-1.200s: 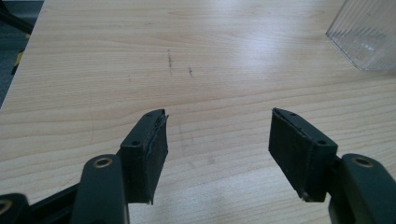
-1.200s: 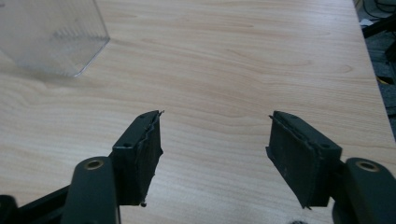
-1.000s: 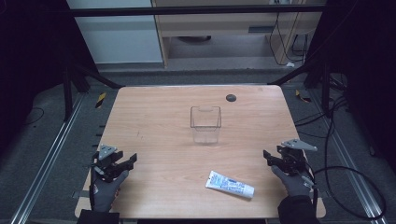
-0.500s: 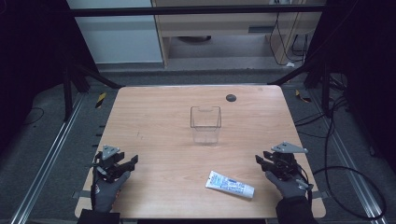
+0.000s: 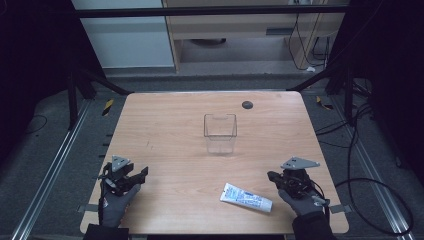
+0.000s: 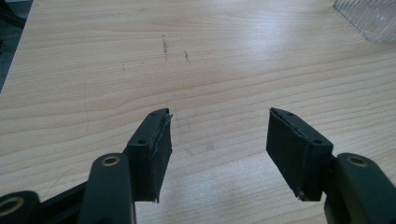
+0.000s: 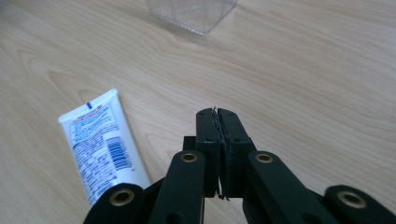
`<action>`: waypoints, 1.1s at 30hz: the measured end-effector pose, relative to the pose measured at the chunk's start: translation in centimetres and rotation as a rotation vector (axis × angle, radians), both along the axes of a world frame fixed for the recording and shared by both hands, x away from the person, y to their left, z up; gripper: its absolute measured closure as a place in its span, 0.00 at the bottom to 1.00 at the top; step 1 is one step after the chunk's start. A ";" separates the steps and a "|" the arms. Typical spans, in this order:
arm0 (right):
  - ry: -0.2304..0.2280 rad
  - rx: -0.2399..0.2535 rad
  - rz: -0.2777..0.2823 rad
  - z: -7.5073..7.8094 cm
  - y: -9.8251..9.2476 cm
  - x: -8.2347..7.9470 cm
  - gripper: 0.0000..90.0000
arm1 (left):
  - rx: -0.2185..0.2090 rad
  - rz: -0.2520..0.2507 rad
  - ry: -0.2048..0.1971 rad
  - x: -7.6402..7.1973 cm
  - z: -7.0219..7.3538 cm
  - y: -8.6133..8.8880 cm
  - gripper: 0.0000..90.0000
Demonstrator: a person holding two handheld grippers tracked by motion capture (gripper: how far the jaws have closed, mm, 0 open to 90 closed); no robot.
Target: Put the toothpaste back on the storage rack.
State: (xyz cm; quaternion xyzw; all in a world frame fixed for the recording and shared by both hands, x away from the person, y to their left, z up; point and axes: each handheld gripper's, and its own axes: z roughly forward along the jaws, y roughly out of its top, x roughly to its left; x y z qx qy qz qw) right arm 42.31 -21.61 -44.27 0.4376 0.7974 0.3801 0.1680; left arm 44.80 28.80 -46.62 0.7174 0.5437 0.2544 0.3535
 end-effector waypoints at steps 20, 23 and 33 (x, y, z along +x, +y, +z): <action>0.133 -0.060 0.094 -2.2 1.3 -1.1 1.00 | 0.018 -0.010 -0.007 -0.1 0.0 -0.3 0.43; 0.139 -0.067 0.098 -2.4 1.4 -1.2 1.00 | 0.020 -0.012 -0.007 -0.1 0.0 -0.3 0.43; 0.151 -0.079 0.106 -2.6 1.5 -1.6 1.00 | 0.026 -0.015 -0.005 -0.1 0.0 -0.4 0.43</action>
